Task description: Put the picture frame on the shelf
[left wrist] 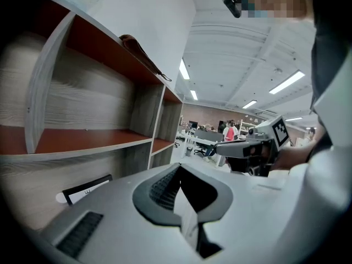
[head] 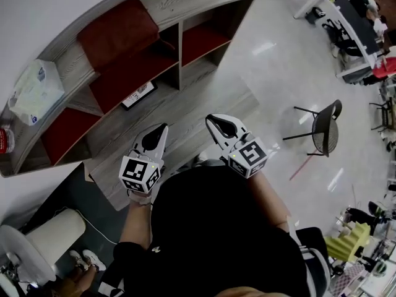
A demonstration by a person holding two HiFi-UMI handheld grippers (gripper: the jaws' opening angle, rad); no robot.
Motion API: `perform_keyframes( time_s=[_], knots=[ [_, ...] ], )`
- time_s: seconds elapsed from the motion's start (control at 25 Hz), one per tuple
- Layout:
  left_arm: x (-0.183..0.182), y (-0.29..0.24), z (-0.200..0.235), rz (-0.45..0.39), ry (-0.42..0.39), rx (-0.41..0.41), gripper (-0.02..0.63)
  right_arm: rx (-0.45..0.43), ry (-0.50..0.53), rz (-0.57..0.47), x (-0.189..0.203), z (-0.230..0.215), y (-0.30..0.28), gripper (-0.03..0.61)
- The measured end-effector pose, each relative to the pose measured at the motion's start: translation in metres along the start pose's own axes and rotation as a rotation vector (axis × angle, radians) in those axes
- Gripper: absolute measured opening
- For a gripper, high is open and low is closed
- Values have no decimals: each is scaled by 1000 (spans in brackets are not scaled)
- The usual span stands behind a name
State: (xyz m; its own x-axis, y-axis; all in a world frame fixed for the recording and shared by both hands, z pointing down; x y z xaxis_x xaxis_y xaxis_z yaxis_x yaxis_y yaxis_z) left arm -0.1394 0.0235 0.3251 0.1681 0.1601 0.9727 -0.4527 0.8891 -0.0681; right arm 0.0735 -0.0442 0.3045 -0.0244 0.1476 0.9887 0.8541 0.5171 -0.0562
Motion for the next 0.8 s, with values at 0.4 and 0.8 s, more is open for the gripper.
perform_keyframes(
  time_s=[0.4, 0.8],
  knots=[
    [2, -9, -3, 19, 3, 19, 9, 9, -7, -14, 0, -5, 3, 9],
    [5, -11, 4, 36, 5, 9, 9, 17, -19, -18, 9, -12, -1, 9]
  ],
)
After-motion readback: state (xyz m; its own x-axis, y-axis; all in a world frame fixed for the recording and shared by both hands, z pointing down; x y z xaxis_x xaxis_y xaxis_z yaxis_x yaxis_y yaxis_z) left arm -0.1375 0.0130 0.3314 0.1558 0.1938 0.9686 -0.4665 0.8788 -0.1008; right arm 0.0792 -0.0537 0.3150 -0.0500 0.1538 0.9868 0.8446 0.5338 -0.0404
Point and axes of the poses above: the fingertips, and each gripper's own axes: y backward along the fingers, z to its left, x out of its underside, the point moved 8 cm from there along y, backward along the fingers, and after that the axes turned 11 degrees about -z, right-handed, at the moved point
